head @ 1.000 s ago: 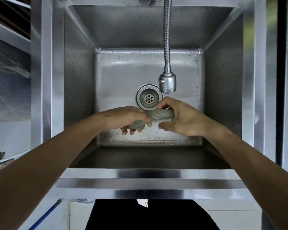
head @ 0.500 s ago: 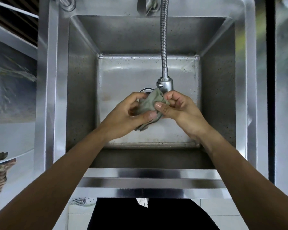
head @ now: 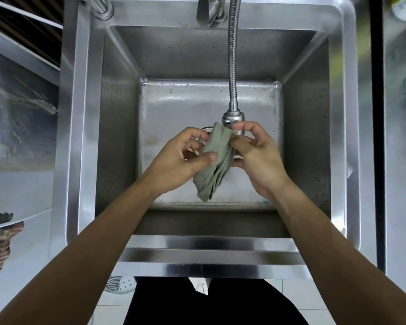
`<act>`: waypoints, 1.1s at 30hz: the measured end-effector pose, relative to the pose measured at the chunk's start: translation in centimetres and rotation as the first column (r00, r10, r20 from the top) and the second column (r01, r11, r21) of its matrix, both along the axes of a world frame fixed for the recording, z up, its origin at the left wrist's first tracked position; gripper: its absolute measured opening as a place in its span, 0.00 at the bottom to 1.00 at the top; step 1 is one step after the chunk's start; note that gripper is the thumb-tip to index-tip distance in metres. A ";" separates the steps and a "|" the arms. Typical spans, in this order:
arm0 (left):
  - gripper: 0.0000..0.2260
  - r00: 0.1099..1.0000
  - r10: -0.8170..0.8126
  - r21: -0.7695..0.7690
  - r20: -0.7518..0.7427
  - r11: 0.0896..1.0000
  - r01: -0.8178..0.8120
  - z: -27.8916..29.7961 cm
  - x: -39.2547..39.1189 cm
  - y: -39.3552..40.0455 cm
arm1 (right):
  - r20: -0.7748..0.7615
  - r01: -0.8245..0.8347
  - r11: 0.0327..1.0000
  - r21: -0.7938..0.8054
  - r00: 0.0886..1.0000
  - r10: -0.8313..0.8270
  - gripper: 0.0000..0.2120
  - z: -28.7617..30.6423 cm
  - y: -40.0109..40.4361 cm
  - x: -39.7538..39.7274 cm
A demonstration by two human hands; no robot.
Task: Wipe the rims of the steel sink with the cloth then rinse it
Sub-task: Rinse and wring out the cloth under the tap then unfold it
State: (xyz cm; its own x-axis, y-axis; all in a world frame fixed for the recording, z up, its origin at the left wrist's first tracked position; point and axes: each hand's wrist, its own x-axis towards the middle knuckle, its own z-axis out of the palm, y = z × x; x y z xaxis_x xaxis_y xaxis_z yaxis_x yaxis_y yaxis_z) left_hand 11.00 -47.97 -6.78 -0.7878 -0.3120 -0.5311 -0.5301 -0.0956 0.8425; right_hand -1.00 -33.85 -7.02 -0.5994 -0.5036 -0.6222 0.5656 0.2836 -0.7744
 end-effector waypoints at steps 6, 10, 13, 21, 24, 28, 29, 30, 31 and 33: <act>0.10 0.998 0.061 -0.012 -0.028 0.998 -0.061 0.3 -0.1 1.1 | -0.014 -0.046 0.994 -0.102 0.999 0.044 0.10 0.8 -0.1 0.3; 0.18 0.989 0.142 0.182 -0.046 0.974 -0.131 1.0 0.0 1.0 | -0.173 -0.055 0.997 -0.047 0.984 0.046 0.09 1.6 -0.3 0.2; 0.31 0.990 0.129 -0.005 -0.049 0.992 -0.129 1.2 0.0 1.1 | -0.310 -0.113 0.994 -0.008 0.945 0.106 0.12 2.4 -0.2 0.4; 0.12 0.987 0.151 0.044 -0.053 0.988 -0.149 1.3 0.3 -2.1 | -0.167 -0.104 0.994 -0.032 0.981 0.097 0.14 4.0 0.6 -1.6; 0.26 0.973 -0.229 0.025 0.022 0.973 0.228 1.8 0.2 -2.2 | -0.048 -0.099 0.994 -0.054 0.994 0.096 0.13 4.4 0.9 -2.9; 0.32 0.935 -0.347 -0.085 0.071 0.932 0.352 2.4 -1.0 -0.4 | -0.094 -0.163 0.986 0.014 0.982 0.164 0.10 5.0 1.2 -3.4; 0.29 0.942 -0.332 -0.123 0.048 0.934 0.335 2.4 -1.1 -0.4 | -0.113 -0.166 0.986 0.021 0.979 0.168 0.10 5.3 1.4 -3.4; 0.25 0.951 -0.307 -0.170 0.023 0.937 0.306 2.5 -1.2 -0.5 | -0.127 -0.154 0.988 0.016 0.980 0.154 0.10 5.5 1.7 -3.6; 0.22 0.962 -0.273 -0.204 -0.011 0.942 0.265 2.5 -1.1 -0.9 | -0.143 -0.133 0.991 0.004 0.981 0.132 0.11 5.7 2.1 -3.8; 0.18 0.974 -0.213 -0.220 -0.084 0.957 0.190 3.2 -0.9 -1.7 | -0.195 -0.115 0.993 -0.008 0.974 0.111 0.12 6.2 2.9 -4.2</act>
State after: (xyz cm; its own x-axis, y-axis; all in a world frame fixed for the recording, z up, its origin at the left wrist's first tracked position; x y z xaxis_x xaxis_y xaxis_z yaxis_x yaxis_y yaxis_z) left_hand 10.09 -49.71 -3.60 -0.8936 -0.2365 -0.3815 -0.4274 0.1886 0.8842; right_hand -5.15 -30.92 -0.78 -0.6462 -0.5856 -0.4894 0.3692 0.3214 -0.8720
